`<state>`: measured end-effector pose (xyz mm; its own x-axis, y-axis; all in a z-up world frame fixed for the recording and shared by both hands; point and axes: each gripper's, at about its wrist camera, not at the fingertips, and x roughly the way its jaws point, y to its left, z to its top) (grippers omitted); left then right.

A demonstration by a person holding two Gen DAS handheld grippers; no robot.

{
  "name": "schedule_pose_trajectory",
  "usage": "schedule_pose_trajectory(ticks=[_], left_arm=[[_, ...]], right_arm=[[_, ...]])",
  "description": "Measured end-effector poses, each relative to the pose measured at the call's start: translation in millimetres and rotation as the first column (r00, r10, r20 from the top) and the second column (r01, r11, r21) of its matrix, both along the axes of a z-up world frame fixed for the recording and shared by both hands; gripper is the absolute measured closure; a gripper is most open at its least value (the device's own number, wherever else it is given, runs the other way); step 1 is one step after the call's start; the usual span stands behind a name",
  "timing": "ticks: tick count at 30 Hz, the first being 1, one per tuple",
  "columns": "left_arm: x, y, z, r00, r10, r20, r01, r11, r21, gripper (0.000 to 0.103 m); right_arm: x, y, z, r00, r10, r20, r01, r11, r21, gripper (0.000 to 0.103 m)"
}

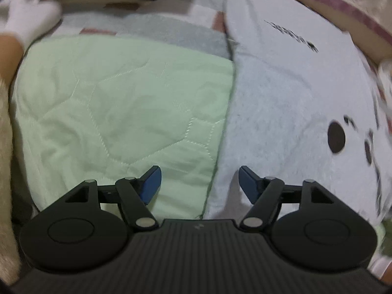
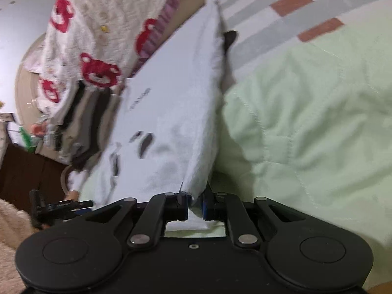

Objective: Fold clothes

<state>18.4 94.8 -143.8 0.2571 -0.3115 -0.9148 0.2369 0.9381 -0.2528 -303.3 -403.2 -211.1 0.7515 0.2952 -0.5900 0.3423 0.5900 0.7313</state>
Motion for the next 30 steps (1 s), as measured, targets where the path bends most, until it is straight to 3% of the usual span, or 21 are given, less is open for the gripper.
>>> schedule_pose_trajectory(ticks=[3,6,8,11,12,13,14,16,17,18,20,22,24,27,28,29,30], left_arm=[[-4.3,8.2,-5.5,0.998,0.024,-0.056,-0.027,0.999,-0.039,0.033],[-9.0,4.0,-12.0,0.998,0.033,-0.047,-0.034,0.999,-0.014,0.032],[-12.2,2.2,-14.2,0.998,0.058,-0.04,-0.059,0.998,-0.023,0.025],[-15.9,-2.4,-14.7,0.998,0.045,-0.046,-0.046,0.999,-0.024,0.026],[-16.5,-5.8,-14.9,0.998,0.017,-0.052,-0.018,1.0,-0.019,0.026],[-17.0,-9.5,-15.1,0.998,-0.015,-0.06,0.014,1.0,-0.012,0.026],[-16.6,-13.6,-14.0,0.997,-0.04,-0.061,0.04,0.999,-0.005,0.026],[-21.4,-24.2,-9.7,0.997,-0.08,-0.019,0.081,0.996,0.028,0.039],[-23.6,-29.8,-7.6,0.994,-0.106,0.002,0.106,0.993,0.046,0.057],[-25.7,-35.5,-5.1,0.99,-0.138,0.021,0.136,0.989,0.06,0.082],[-29.5,-45.1,1.0,0.98,-0.188,0.063,0.183,0.98,0.08,0.095],[-32.0,-45.0,9.8,0.977,-0.183,0.106,0.178,0.983,0.049,0.097],[-30.6,-40.4,15.8,0.982,-0.15,0.113,0.152,0.988,-0.012,0.097],[-27.9,-36.8,19.3,0.986,-0.127,0.106,0.134,0.988,-0.07,0.097],[-27.5,-35.7,19.7,0.986,-0.132,0.104,0.14,0.988,-0.068,0.097],[-26.7,-33.8,19.0,0.986,-0.136,0.1,0.143,0.988,-0.066,0.097],[-23.9,-33.7,15.3,0.987,-0.134,0.091,0.14,0.988,-0.064,0.096]], right_arm=[[-1.8,0.5,0.2,0.999,-0.018,0.042,0.016,0.999,0.042,0.052],[1.7,6.3,-0.3,0.999,0.0,0.044,0.0,1.0,0.004,0.052],[5.1,6.7,-3.0,1.0,-0.015,0.027,0.016,1.0,-0.01,0.052],[4.5,2.8,-7.3,0.998,-0.052,0.039,0.052,0.998,0.019,0.052],[4.1,1.4,-9.0,0.998,-0.049,0.047,0.047,0.998,0.029,0.065],[4.7,2.2,-9.6,0.998,-0.024,0.052,0.023,1.0,0.017,0.089],[5.5,3.3,-10.1,0.998,0.005,0.056,-0.005,1.0,0.001,0.09],[6.1,10.3,-6.0,0.998,0.051,0.045,-0.046,0.994,-0.097,0.091],[5.3,11.8,-2.6,0.997,0.058,0.055,-0.051,0.992,-0.118,0.091],[4.3,12.7,0.8,0.996,0.062,0.069,-0.052,0.99,-0.132,0.091],[5.6,16.3,12.2,0.992,0.082,0.095,-0.063,0.981,-0.183,0.091],[10.5,27.0,26.8,0.984,0.144,0.103,-0.106,0.947,-0.304,0.091],[13.1,41.6,38.5,0.974,0.211,0.087,-0.151,0.88,-0.451,0.091],[18.5,70.4,45.3,0.966,0.256,-0.025,-0.202,0.695,-0.69,0.092],[22.1,77.4,45.4,0.965,0.258,-0.051,-0.215,0.661,-0.719,0.092],[23.7,77.5,44.6,0.966,0.254,-0.055,-0.218,0.676,-0.704,0.091],[24.2,73.1,43.6,0.968,0.245,-0.043,-0.211,0.716,-0.666,0.089]])
